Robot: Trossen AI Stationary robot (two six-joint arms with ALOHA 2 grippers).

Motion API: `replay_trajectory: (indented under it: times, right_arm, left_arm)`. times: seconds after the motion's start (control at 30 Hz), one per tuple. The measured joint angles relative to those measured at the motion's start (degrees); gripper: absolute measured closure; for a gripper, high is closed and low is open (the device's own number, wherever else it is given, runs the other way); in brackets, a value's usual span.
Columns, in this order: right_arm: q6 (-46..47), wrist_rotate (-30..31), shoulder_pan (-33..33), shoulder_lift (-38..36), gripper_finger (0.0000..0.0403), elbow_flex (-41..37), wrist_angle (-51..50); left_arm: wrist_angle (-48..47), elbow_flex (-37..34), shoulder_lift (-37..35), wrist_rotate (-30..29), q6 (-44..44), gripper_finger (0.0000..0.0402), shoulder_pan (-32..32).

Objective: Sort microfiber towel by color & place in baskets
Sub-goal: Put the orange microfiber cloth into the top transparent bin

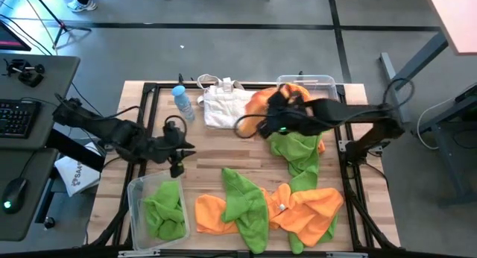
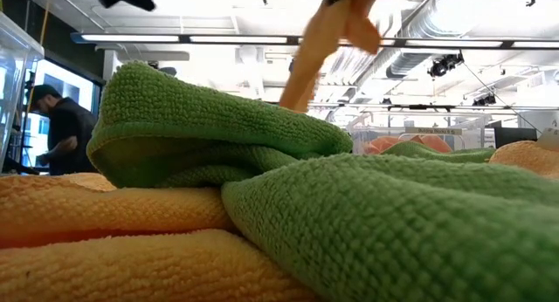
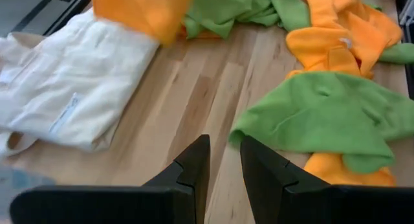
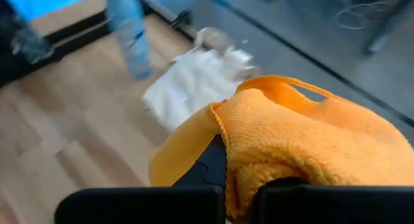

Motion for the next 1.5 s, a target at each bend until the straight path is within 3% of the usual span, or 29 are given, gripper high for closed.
replay_trajectory:
  times: [0.3, 0.43, 0.67, 0.83, 1.1, 1.37, 1.5]
  right_arm:
    - [17.61, 15.88, -0.65, -9.32, 0.0402, 0.00, -19.65]
    - [24.61, 17.18, -2.73, -11.57, 0.0402, -0.09, -26.32]
    - [20.69, 16.23, -11.52, -14.49, 0.0403, -4.90, -25.84]
    - [12.11, 8.07, -20.41, -16.96, 0.0403, -15.02, -19.20]
    - [-6.02, -14.21, -38.17, -21.70, 0.0403, -32.87, 11.86]
    - [-11.09, -33.02, -53.78, -14.80, 0.0403, -37.57, 17.55]
    - [-11.05, -35.86, -55.46, -9.02, 0.0403, -37.57, 17.55]
  left_arm:
    - [7.62, 0.00, 4.65, 3.26, 6.73, 0.0328, 4.35]
    - [7.93, 0.00, 5.82, 5.71, 7.20, 0.0328, 5.74]
    - [8.42, 0.00, 6.12, 6.64, 6.82, 0.0328, 9.04]
    - [11.09, 0.00, 6.15, 6.76, 7.33, 0.0328, 13.28]
    - [14.15, 0.02, 7.05, 10.41, 7.39, 0.0328, 17.69]
    - [14.67, 0.00, 9.03, 10.51, 7.30, 0.0328, 19.44]
    - [15.64, 0.00, 10.57, 10.50, 6.41, 0.0328, 19.95]
